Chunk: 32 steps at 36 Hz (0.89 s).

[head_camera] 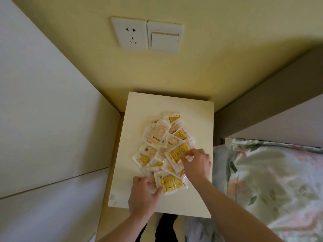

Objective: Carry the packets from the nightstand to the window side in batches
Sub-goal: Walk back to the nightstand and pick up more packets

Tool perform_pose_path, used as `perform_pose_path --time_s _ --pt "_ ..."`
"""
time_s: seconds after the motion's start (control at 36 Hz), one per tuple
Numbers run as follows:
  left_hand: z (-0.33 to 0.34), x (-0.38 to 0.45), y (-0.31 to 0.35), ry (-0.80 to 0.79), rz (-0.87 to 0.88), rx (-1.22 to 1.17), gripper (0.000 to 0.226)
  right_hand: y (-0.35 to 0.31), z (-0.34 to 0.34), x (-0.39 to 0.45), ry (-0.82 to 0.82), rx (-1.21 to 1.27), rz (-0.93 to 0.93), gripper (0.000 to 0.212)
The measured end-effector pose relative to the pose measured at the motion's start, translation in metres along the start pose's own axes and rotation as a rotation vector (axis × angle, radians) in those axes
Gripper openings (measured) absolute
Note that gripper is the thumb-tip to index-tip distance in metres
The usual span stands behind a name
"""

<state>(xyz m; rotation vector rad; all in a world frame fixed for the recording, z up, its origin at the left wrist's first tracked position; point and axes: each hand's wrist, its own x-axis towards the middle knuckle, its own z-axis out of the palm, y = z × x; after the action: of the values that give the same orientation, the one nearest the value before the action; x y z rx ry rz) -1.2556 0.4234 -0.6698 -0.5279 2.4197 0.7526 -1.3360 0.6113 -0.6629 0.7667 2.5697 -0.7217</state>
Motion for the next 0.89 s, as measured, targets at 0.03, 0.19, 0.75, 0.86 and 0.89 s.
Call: perform_pose_path --time_s 0.03,0.19,0.75,0.86,0.89 --pt "0.000 0.000 0.002 0.001 -0.012 -0.012 0.038 0.003 -0.005 0.000 0.007 0.012 0.002 0.023" --pt "0.004 -0.001 0.012 0.012 -0.033 -0.066 0.034 0.009 -0.012 0.008 -0.070 0.018 0.020 0.088" --pt "-0.040 -0.030 -0.006 -0.025 0.157 -0.390 0.011 0.061 -0.046 -0.029 -0.137 0.644 0.321 0.007" --pt "-0.050 -0.023 -0.019 0.005 0.087 -0.450 0.011 0.071 -0.056 -0.033 -0.157 1.002 0.411 0.007" --pt "-0.051 -0.020 -0.021 0.003 0.062 -0.454 0.013 0.071 -0.058 -0.033 -0.154 1.041 0.431 0.007"
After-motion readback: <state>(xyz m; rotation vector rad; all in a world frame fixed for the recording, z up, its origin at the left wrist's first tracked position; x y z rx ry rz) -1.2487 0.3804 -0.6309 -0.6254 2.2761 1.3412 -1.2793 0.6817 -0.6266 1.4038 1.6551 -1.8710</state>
